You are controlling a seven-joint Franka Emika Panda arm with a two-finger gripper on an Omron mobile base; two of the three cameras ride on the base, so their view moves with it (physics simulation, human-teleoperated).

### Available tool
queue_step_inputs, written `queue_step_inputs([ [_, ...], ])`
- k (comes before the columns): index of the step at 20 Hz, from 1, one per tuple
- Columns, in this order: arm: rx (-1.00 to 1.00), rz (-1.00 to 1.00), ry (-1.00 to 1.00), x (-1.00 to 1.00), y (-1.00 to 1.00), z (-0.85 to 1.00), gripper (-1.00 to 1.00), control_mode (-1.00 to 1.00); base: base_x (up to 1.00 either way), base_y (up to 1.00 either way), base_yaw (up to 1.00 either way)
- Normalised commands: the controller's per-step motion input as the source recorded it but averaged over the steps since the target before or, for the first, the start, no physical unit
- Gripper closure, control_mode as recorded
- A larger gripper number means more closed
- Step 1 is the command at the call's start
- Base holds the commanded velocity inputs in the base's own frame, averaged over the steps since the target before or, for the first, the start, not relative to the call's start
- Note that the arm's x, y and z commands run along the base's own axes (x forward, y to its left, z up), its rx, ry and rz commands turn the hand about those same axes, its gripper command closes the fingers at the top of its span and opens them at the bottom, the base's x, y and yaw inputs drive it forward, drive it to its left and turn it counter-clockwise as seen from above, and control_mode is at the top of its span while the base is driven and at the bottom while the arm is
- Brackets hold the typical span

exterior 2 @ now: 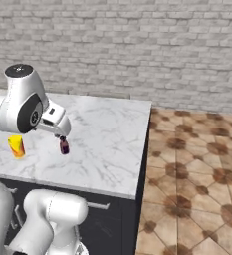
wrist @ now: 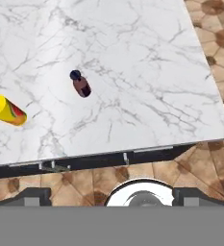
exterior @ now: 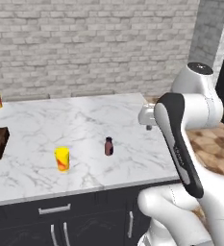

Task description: Place the drinks on the dining counter in a tight cluster.

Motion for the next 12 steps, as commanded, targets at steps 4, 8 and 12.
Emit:
queue_step_inputs([
  [4,0.0,0.0,0.0,0.0,0.0,0.0,-1.0,1.0,-0.96,-0.49,-0.16],
  [8,0.0,0.0,0.0,0.0,0.0,0.0,-1.0,1.0,-0.73,-0.41,-0.22],
  [12,0.0,0.0,0.0,0.0,0.0,0.0,-1.0,1.0,-0.14,-0.05,-0.62],
])
